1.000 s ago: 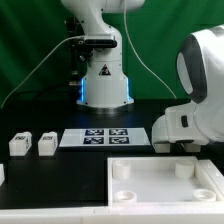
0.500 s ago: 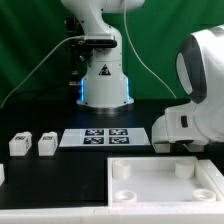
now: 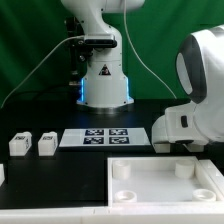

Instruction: Assemble one leg

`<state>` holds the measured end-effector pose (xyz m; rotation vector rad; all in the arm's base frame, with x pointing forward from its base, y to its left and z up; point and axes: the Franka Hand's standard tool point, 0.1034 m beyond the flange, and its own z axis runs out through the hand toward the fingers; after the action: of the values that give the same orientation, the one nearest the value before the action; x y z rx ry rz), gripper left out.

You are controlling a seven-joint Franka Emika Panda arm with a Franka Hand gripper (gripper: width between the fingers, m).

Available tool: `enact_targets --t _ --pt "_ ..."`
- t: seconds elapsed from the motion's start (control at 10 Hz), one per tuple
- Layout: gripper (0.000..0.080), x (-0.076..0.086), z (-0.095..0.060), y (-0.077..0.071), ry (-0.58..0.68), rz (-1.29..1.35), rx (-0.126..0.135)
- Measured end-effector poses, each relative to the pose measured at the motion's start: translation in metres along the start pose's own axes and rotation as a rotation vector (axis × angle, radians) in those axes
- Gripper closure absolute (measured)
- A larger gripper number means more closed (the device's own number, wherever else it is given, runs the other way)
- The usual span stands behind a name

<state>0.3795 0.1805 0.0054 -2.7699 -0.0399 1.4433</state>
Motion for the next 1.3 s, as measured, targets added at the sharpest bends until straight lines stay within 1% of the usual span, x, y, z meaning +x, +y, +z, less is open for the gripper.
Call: enact_targets --t 0.1,0.2,0.3,0.4,0.5,0.6,0.7,0.9,1.0,1.1,1.2,1.3 --pt "0.0509 0.0 -0.001 0.0 0.005 0.0 0.0" --pt "0.0508 -0.002 -0.006 0.0 0.025 -0.011 -0.002" --pt "0.0508 -0.013 -0.026 0.0 0.045 -0.043 -0.004" --pt "0.0508 -0.021 -0.047 0.001 0.091 -0.069 -0.003" --pt "0.0508 -0.032 -0.074 0.005 0.194 -0.091 0.002" --pt "0.0508 -0.043 -0.093 0.012 0.308 -0.11 0.005" --pt "0.0508 -0.053 -0.11 0.02 0.427 -0.122 0.008" --pt "0.0508 -0.07 -0.139 0.029 0.631 -0.118 0.012" --pt "0.0508 -0.076 -0.153 0.031 0.793 -0.117 0.014" --pt "0.0508 -0.083 -0.151 0.033 0.864 -0.115 0.013" --pt "0.0508 -0.078 -0.155 0.033 0.979 -0.118 0.017" --pt "0.0507 -0.078 -0.153 0.034 1.044 -0.121 0.016"
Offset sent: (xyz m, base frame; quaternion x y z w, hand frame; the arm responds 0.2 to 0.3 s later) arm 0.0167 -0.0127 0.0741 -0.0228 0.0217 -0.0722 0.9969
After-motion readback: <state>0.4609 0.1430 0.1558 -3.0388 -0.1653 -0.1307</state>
